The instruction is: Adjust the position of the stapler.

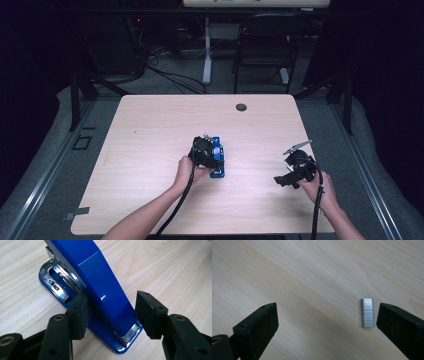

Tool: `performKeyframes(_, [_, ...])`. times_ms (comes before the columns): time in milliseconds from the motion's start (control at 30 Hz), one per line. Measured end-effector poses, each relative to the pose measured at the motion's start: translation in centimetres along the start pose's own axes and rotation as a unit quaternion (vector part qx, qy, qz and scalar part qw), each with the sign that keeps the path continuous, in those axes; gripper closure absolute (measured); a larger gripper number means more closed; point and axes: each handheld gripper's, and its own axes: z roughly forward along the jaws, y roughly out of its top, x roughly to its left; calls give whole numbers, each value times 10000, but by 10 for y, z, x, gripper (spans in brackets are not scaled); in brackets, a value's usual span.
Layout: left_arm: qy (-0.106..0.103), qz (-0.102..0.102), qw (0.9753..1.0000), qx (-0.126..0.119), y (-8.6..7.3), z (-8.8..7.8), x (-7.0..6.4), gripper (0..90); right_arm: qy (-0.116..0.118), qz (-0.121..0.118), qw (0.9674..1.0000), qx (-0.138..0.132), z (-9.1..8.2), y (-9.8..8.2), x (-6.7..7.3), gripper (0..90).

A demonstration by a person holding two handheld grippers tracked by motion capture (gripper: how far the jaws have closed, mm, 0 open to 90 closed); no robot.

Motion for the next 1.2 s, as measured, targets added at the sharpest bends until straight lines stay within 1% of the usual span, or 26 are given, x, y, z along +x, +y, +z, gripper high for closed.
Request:
performKeyframes(67, [17,-11,10000,-32,-1,0,-1,470,0,42,10000,-45,1,0,1,34])
performKeyframes(100, [33,17,10000,-24,-1,0,-1,471,3,-2,10000,-3,0,0,0,34])
performKeyframes(200, [56,44,10000,-33,-2,-1,-3,480,-4,-33,10000,4,0,0,0,34])
performKeyframes(233, [17,45,10000,-27,-2,-1,-3,488,-5,-28,10000,-2,0,0,0,34])
performKeyframes(267, [-8,43,10000,-38,-2,-1,-3,519,-11,-7,10000,-20,1,0,0,34])
performKeyframes(333, [-38,47,10000,-45,-2,0,-4,525,-5,-14,10000,4,1,1,0,34])
performKeyframes(367, [-31,69,10000,-34,-2,0,-4,526,15,23,10000,-55,2,0,1,34])
performKeyframes(400, [-54,67,10000,-26,-2,0,-4,527,17,-15,10000,-27,1,1,1,34])
performKeyframes(467, [-85,82,9999,-3,-2,-1,-3,530,47,-12,10000,-21,0,1,1,34])
performKeyframes(533, [-112,100,9999,23,-2,-1,-3,533,44,-15,10000,-20,0,1,1,34])
performKeyframes(567, [-161,101,9998,42,-2,-2,-2,539,45,-16,10000,-16,0,1,1,34])
performKeyframes(633, [-170,90,9998,50,-2,-2,-2,543,33,-1,10000,-43,0,1,1,34])
performKeyframes(667, [-165,82,9998,57,-2,-2,-3,543,12,-15,10000,-36,0,1,1,34])
performKeyframes(700, [-101,19,9999,25,-1,-1,-3,538,10,-27,10000,-33,0,1,1,34])
performKeyframes(733, [-101,19,9999,25,-1,-1,-3,530,10,-27,10000,-33,0,1,1,34])
performKeyframes(767, [-77,-67,9999,1,-2,0,-3,507,39,-22,10000,-47,0,1,2,34])
performKeyframes(800, [-31,-103,9999,-4,-2,1,-3,507,39,-22,10000,-47,0,1,2,34])
performKeyframes(833, [21,-120,9999,51,-3,4,-3,469,51,-42,10000,-28,0,1,2,34])
performKeyframes(900, [125,-100,9999,-26,-4,6,-5,465,23,-55,10000,-7,0,1,1,34])
performKeyframes(933, [181,-49,9998,-11,-4,6,-7,467,28,-55,10000,4,0,1,1,34])
performKeyframes(967, [193,-16,9998,-3,-4,6,-8,468,42,-55,10000,8,0,1,1,34])
performKeyframes(1000, [188,-32,9998,-15,-4,6,-8,469,32,-51,10000,1,1,1,1,34])
performKeyframes(1100, [141,18,9999,12,-4,5,-8,484,53,-61,10000,9,0,1,1,34])
performKeyframes(1133, [136,69,9999,46,-4,5,-8,492,16,-91,10000,29,0,1,1,34])
performKeyframes(1200, [153,141,9998,63,-4,5,-8,502,21,-90,10000,30,0,1,1,34])
